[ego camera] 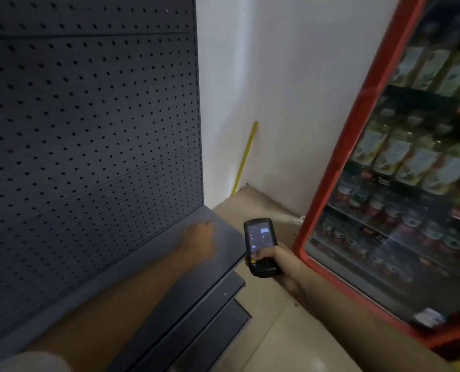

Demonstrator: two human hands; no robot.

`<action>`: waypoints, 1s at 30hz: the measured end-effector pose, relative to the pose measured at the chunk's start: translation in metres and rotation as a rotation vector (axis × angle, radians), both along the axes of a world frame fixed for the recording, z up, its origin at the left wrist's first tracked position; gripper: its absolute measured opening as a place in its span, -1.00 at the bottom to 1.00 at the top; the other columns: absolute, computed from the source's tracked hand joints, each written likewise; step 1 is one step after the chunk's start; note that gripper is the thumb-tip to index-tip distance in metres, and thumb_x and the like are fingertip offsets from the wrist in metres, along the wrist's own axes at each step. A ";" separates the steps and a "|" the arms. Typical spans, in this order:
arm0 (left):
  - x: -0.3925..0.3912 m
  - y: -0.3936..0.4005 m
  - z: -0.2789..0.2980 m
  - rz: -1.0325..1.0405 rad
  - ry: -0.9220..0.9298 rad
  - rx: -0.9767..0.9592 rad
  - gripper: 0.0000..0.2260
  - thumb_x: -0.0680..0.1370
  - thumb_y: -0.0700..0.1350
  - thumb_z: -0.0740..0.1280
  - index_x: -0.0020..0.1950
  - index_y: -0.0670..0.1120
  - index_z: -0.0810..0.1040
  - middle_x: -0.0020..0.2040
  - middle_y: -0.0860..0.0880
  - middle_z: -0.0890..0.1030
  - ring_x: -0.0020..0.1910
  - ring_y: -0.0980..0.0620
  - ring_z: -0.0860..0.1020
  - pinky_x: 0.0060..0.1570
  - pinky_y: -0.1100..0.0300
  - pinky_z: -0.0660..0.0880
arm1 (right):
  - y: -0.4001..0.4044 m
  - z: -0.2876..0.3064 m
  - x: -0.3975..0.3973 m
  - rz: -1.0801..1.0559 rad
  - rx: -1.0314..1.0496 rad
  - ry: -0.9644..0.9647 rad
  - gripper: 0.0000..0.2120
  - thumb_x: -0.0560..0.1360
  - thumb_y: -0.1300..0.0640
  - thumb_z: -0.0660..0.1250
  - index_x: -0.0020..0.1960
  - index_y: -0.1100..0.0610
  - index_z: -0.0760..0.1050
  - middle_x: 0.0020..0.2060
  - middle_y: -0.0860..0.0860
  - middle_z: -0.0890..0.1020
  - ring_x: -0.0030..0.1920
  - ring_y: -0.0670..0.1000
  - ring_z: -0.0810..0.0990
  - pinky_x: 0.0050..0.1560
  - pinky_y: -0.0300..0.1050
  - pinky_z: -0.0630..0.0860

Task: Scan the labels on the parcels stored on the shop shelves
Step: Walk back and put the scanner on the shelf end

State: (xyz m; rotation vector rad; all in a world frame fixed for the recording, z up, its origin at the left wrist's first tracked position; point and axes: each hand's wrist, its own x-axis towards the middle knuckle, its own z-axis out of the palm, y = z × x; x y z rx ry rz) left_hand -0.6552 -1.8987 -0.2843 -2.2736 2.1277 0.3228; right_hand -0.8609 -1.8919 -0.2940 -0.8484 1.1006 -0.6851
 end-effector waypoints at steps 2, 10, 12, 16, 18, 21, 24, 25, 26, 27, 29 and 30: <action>-0.003 -0.011 -0.001 0.059 0.021 -0.004 -0.67 0.57 -0.08 0.26 0.32 -0.14 0.43 0.23 -0.11 0.54 0.16 -0.10 0.53 0.13 0.09 0.50 | -0.023 0.001 -0.004 0.074 -0.006 0.022 -0.53 0.09 0.30 0.42 0.01 0.24 0.56 -0.17 0.19 0.63 -0.20 0.13 0.61 -0.31 -0.15 0.53; 0.012 -0.029 -0.024 0.241 0.128 0.012 -0.74 0.58 -0.13 0.24 0.24 -0.19 0.45 0.22 -0.14 0.51 0.15 -0.09 0.50 0.18 0.05 0.47 | -0.089 -0.014 0.021 0.265 0.030 0.096 -0.51 0.15 0.35 0.41 0.08 0.22 0.54 -0.12 0.18 0.67 -0.13 0.19 0.64 -0.18 -0.04 0.57; 0.020 -0.035 -0.028 0.268 0.144 0.018 -0.72 0.60 -0.14 0.23 0.29 -0.19 0.42 0.27 -0.14 0.48 0.20 -0.09 0.47 0.22 0.08 0.43 | -0.104 -0.019 0.033 0.331 0.036 0.132 -0.44 0.14 0.36 0.44 0.14 0.24 0.50 -0.06 0.21 0.66 -0.07 0.23 0.63 -0.15 0.02 0.58; 0.037 -0.051 -0.043 0.321 0.167 0.019 -0.76 0.58 -0.13 0.24 0.21 -0.21 0.43 0.21 -0.17 0.52 0.15 -0.11 0.50 0.13 0.06 0.44 | -0.126 -0.034 0.055 0.392 0.049 0.183 -0.68 0.31 0.47 0.38 0.00 0.19 0.53 -0.09 0.20 0.65 -0.06 0.23 0.62 -0.07 0.06 0.57; 0.041 -0.055 -0.052 0.350 0.182 0.034 -0.80 0.56 -0.14 0.24 0.14 -0.20 0.45 0.15 -0.16 0.54 0.09 -0.10 0.51 0.04 0.10 0.42 | -0.134 -0.041 0.061 0.429 0.046 0.206 -0.69 0.33 0.49 0.36 -0.04 0.18 0.51 -0.12 0.18 0.65 -0.10 0.20 0.62 -0.08 0.03 0.56; 0.044 -0.056 -0.062 0.370 0.152 0.055 -0.71 0.57 -0.10 0.22 0.27 -0.16 0.43 0.22 -0.13 0.52 0.14 -0.08 0.49 0.10 0.10 0.43 | -0.148 -0.055 0.070 0.454 0.058 0.248 -0.63 0.32 0.51 0.37 0.04 0.20 0.49 -0.12 0.17 0.64 -0.10 0.19 0.61 -0.06 0.06 0.56; 0.044 -0.057 -0.074 0.388 0.129 0.119 -0.67 0.58 -0.10 0.19 0.33 -0.14 0.41 0.28 -0.13 0.50 0.19 -0.09 0.47 0.18 0.09 0.41 | -0.164 -0.067 0.077 0.467 0.063 0.292 -0.56 0.25 0.51 0.41 0.06 0.20 0.49 -0.14 0.16 0.64 -0.12 0.19 0.61 -0.07 0.06 0.57; 0.043 -0.058 -0.077 0.395 0.128 0.135 -0.66 0.57 -0.09 0.20 0.34 -0.14 0.40 0.29 -0.13 0.49 0.20 -0.09 0.47 0.19 0.09 0.41 | -0.169 -0.071 0.080 0.480 0.062 0.309 -0.48 0.17 0.47 0.45 0.08 0.20 0.48 -0.12 0.17 0.64 -0.10 0.21 0.61 -0.07 0.06 0.57; 0.043 -0.058 -0.080 0.407 0.130 0.141 -0.64 0.57 -0.09 0.21 0.36 -0.14 0.39 0.30 -0.13 0.48 0.21 -0.10 0.47 0.20 0.09 0.41 | -0.174 -0.078 0.084 0.494 0.059 0.331 -0.38 0.07 0.42 0.48 0.12 0.20 0.47 -0.09 0.18 0.65 -0.07 0.24 0.62 -0.07 0.08 0.57; 0.043 -0.058 -0.083 0.424 0.129 0.141 -0.62 0.56 -0.09 0.22 0.37 -0.14 0.38 0.31 -0.14 0.47 0.22 -0.10 0.46 0.21 0.08 0.41 | -0.180 -0.086 0.087 0.515 0.055 0.354 -0.28 -0.01 0.37 0.49 0.15 0.21 0.46 -0.05 0.20 0.65 -0.03 0.26 0.63 -0.07 0.10 0.58; 0.041 -0.057 -0.090 0.472 0.121 0.155 -0.60 0.56 -0.09 0.24 0.39 -0.15 0.37 0.34 -0.15 0.46 0.24 -0.12 0.46 0.22 0.07 0.40 | -0.190 -0.101 0.092 0.541 0.047 0.387 -0.29 -0.03 0.37 0.50 0.13 0.26 0.48 -0.03 0.23 0.65 -0.05 0.25 0.64 -0.12 0.04 0.58; 0.040 -0.058 -0.094 0.490 0.117 0.171 -0.59 0.56 -0.09 0.24 0.40 -0.15 0.37 0.35 -0.15 0.45 0.25 -0.12 0.46 0.22 0.07 0.39 | -0.193 -0.103 0.095 0.555 0.042 0.405 -0.38 0.03 0.41 0.51 0.08 0.26 0.49 -0.05 0.22 0.65 -0.09 0.21 0.63 -0.15 0.00 0.56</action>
